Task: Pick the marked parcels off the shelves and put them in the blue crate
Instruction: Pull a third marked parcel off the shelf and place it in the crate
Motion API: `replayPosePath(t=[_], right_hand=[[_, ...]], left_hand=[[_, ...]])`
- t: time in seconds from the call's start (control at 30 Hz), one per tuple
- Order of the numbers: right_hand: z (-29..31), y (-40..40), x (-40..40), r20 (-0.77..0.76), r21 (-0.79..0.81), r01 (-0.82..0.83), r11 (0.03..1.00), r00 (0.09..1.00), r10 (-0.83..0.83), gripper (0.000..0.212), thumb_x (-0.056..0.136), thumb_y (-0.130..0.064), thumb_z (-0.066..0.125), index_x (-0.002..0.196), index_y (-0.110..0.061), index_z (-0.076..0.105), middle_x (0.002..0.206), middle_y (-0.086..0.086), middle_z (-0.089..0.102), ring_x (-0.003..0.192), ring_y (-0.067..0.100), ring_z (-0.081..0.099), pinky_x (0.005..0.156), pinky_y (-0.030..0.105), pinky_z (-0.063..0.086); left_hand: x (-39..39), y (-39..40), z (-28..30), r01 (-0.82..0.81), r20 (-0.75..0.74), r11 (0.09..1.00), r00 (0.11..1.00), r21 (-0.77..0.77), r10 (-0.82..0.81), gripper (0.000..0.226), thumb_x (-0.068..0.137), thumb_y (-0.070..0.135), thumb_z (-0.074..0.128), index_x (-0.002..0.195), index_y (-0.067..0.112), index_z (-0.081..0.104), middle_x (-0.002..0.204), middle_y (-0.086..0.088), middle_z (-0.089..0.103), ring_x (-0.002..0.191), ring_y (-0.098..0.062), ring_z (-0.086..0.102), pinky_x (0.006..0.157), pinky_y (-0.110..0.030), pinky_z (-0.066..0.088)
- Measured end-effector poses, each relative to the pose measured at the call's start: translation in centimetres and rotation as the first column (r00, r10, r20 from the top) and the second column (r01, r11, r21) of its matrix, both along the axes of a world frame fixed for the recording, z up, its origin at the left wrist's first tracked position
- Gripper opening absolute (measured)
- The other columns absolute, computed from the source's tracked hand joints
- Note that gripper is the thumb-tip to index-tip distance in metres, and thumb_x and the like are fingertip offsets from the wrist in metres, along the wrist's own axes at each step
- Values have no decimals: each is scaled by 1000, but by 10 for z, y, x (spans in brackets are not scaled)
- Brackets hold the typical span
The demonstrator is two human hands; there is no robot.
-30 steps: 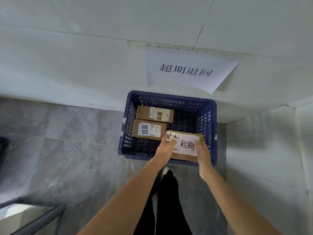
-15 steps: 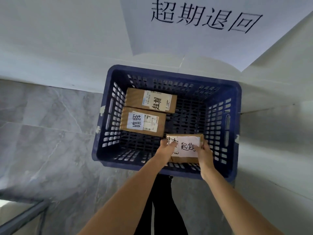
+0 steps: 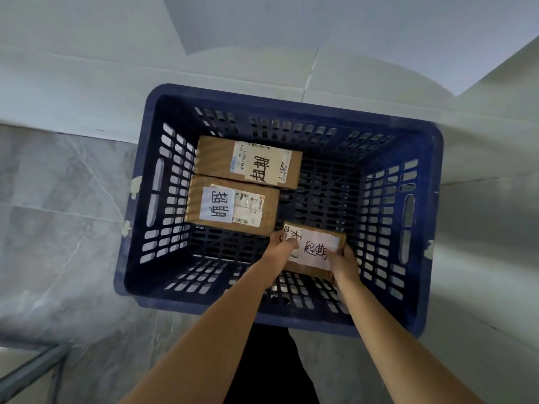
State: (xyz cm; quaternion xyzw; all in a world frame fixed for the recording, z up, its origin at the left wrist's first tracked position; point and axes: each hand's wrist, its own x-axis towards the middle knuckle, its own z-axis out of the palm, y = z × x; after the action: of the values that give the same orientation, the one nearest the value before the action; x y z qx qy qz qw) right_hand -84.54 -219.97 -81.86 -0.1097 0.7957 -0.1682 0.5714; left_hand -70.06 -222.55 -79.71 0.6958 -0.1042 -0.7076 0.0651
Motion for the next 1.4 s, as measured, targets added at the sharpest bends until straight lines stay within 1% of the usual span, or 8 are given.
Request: replayPosePath(t=[0.13, 0.3, 0.57, 0.87, 1.03, 1.2, 1.27, 1.4], right_hand=[[-23, -8, -1, 6, -23, 47, 999, 999, -47, 46, 95, -4, 54, 138, -19, 53, 126, 9, 64, 112, 27, 62, 100, 47, 50], [-24, -24, -2, 39, -60, 123, 991, 992, -121, 44, 98, -11, 54, 139, -27, 50, 119, -2, 61, 96, 13, 59, 92, 36, 48], [-25, -38, 2, 13, -104, 207, 973, 978, -206, 44, 97, -13, 55, 138, -28, 53, 128, 1, 63, 115, 22, 60, 103, 47, 48], [-31, -84, -32, -15, -232, 240, 943, 968, -250, 40, 98, -14, 52, 136, -25, 55, 130, 1, 62, 117, 20, 59, 104, 44, 48], [-31, -112, -32, 37, -298, 181, 937, 983, -178, 42, 98, -8, 49, 137, -23, 54, 127, 1, 64, 109, 15, 63, 92, 29, 53], [-36, -132, -33, 44, -324, 151, 934, 989, -144, 45, 98, -4, 43, 138, -23, 52, 125, 0, 63, 95, 6, 61, 71, 18, 51], [-39, -134, -35, 47, -315, 128, 940, 992, -120, 44, 100, -5, 41, 139, -22, 52, 126, 1, 62, 97, 8, 61, 74, 21, 51], [-41, -130, -42, 48, -293, 33, 956, 999, -20, 44, 102, -17, 43, 145, -27, 43, 138, -1, 56, 120, 16, 56, 100, 34, 48]], left_hand=[[-3, -4, -23, -48, 2, 997, 999, -62, 49, 54, 93, 5, 47, 144, 15, 33, 119, -5, 50, 107, -21, 46, 88, -26, 34], [-8, -16, -33, -151, 18, 977, 988, -149, 155, 52, 92, 9, 47, 142, 22, 41, 125, -7, 59, 110, -24, 55, 87, -31, 42], [-14, -35, -30, -103, 33, 974, 993, -200, 112, 54, 93, 15, 46, 146, 23, 36, 124, -2, 58, 106, -21, 52, 86, -29, 38], [-44, -83, -23, -69, -86, 972, 995, -225, 51, 61, 94, 17, 45, 151, 27, 27, 139, -5, 50, 127, -26, 44, 96, -33, 33], [-46, -102, -23, -143, -70, 929, 989, -343, 126, 66, 98, 14, 44, 154, 29, 12, 152, -3, 35, 137, -24, 35, 96, -26, 27], [-47, -106, -20, -135, -63, 918, 991, -374, 120, 67, 97, 14, 43, 154, 29, 12, 151, -3, 37, 138, -25, 35, 99, -26, 27], [-49, -106, -18, -111, -60, 923, 994, -368, 96, 67, 98, 17, 42, 154, 32, 8, 157, 1, 26, 143, -22, 27, 104, -28, 24], [-52, -93, -6, 17, 74, 849, 997, -529, 26, 70, 97, 18, 43, 154, 34, 6, 162, 10, 8, 148, -12, 11, 113, -26, 16]])
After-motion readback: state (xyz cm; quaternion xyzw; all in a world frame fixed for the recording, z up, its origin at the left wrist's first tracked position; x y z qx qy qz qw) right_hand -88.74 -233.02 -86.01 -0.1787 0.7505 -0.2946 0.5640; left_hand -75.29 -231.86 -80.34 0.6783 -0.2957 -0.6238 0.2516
